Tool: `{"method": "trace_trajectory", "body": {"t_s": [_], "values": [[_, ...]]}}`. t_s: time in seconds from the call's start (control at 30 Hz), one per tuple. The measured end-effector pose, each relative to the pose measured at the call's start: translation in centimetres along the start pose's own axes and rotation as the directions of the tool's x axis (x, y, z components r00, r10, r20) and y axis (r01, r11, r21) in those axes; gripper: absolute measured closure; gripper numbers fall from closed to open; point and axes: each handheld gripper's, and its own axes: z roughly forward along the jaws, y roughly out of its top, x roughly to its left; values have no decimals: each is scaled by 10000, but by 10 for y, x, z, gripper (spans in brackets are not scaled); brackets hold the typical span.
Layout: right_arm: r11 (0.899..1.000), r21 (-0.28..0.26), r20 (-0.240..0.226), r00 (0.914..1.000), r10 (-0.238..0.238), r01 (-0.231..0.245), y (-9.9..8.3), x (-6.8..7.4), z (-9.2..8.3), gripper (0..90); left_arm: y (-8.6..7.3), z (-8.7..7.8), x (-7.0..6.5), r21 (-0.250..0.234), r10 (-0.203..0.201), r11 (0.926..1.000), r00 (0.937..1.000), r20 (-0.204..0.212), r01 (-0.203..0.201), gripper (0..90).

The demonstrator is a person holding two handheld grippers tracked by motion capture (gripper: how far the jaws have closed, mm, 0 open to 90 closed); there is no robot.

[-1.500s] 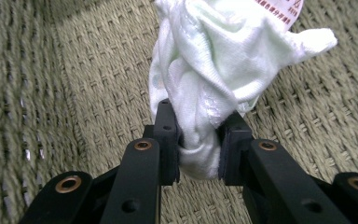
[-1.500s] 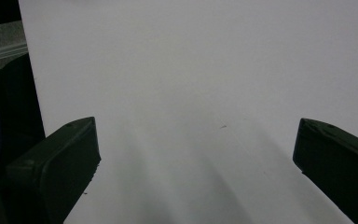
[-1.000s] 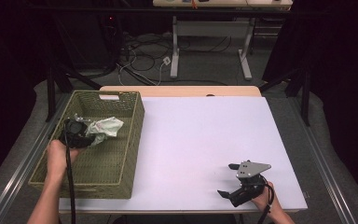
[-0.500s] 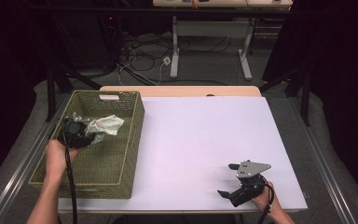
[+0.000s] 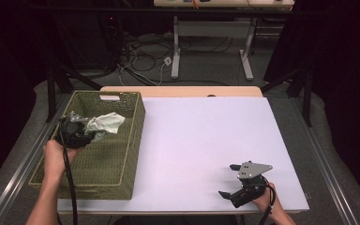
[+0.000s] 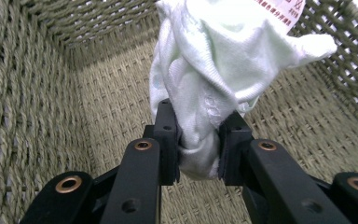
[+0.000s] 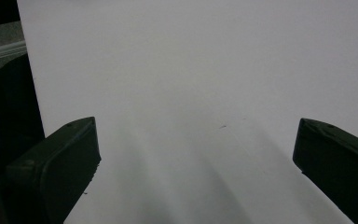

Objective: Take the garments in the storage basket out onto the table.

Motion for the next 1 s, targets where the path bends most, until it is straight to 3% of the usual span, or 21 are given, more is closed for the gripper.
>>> {"method": "trace_trajectory", "body": {"t_s": [0.47,1.0], "values": [[10000,11,10,10000,22,-22,0,0,0,2,6,-20,-7,-854,178,9962,9998,125,-166,736],[10000,40,30,10000,12,-12,-1,0,0,3,16,-37,-28,-1670,630,9846,9962,593,-523,736]]}}
